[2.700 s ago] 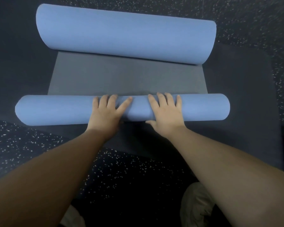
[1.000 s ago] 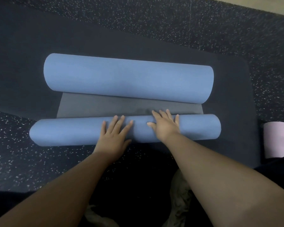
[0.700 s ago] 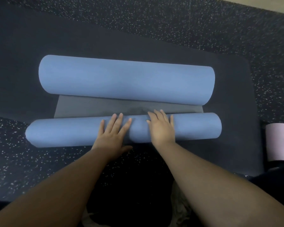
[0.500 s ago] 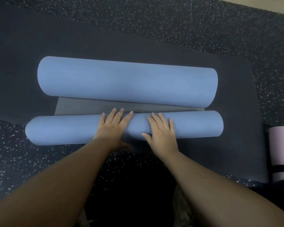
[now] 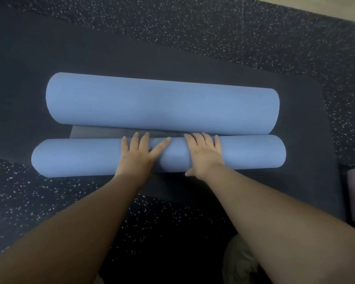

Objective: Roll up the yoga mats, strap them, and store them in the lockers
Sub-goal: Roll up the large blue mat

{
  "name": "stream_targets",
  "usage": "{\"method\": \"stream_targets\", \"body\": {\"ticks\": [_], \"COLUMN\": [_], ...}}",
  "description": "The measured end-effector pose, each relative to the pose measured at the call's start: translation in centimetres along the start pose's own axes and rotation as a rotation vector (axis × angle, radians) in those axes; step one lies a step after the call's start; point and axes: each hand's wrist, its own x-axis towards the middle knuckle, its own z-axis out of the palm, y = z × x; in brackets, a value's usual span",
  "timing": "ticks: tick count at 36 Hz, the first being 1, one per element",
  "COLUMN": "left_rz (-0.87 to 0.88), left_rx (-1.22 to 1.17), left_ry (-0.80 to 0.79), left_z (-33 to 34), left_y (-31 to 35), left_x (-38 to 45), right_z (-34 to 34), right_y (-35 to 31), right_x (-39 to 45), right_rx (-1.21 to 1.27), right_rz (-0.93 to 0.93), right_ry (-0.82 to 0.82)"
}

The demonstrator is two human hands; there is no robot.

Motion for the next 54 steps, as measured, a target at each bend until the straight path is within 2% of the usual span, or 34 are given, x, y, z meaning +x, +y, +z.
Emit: {"method": "stream_targets", "body": {"ticks": [3, 7, 11, 14, 16, 19, 22, 24, 26, 30, 35, 42, 49, 54], "left_rz": [0.05, 0.115, 0.119, 0.088, 0.122, 0.143, 0.165, 0.166, 0.152, 0.122, 0.001, -0.135, -0.176, -0.16], "left_rx": [-0.055, -0.14, -0.144, -0.12, -0.04, -0.073, -0.165, -0.188, -0.18, -0.134, -0.25, -0.311, -0.307, -0.267], "left_ry": [0.011, 0.109, 0.076, 0.0, -0.073, -0.077, 0.083, 0.078, 0.022, -0.216, -0.289, -0.283, -0.313, -0.274], "left_z": [-0.6, -0.2, -0.3, -1.1, -1.4, -1.5, -0.2, 0.0, -0.7, -1.5, -2.0, -2.1, -2.2, -2.6], "left_y": [-0.6, -1.0, -0.7, 0.2, 0.6, 1.1, 1.7, 1.9, 2.1, 1.7, 0.9, 0.4, -0.2, -0.7], "left_x": [0.8, 0.3, -1.5, -3.1, -4.3, -6.3, -8.0, -8.7, -8.7, -7.9, -7.3, -6.0, -4.7, -3.7], "right_z": [-0.5, -0.4, 0.3, 0.1, -0.6, -2.1, -2.6, -2.2, -1.7, -0.8, -0.1, 0.1, 0.4, 0.1], "right_y": [0.2, 0.4, 0.2, 0.1, 0.1, 0.3, 0.3, -0.1, -0.4, -0.7, -0.3, -0.4, -0.3, 0.0], "right_x": [0.2, -0.9, -2.6, -4.0, -4.9, -5.3, -5.7, -6.8, -7.9, -9.1, -9.4, -8.2, -6.6, -5.3], "right_rx": [-0.025, -0.034, -0.01, -0.011, 0.034, 0.166, 0.127, 0.048, 0.064, 0.109, 0.072, 0.084, 0.087, 0.084], "right_rz": [-0.013, -0.025, -0.013, -0.036, -0.062, -0.028, 0.015, 0.022, 0.016, -0.011, -0.034, -0.035, -0.026, -0.043], "right_ry": [0.023, 0.042, 0.018, -0.037, -0.131, -0.268, -0.182, -0.136, -0.157, -0.275, -0.294, -0.251, -0.206, -0.191]}}
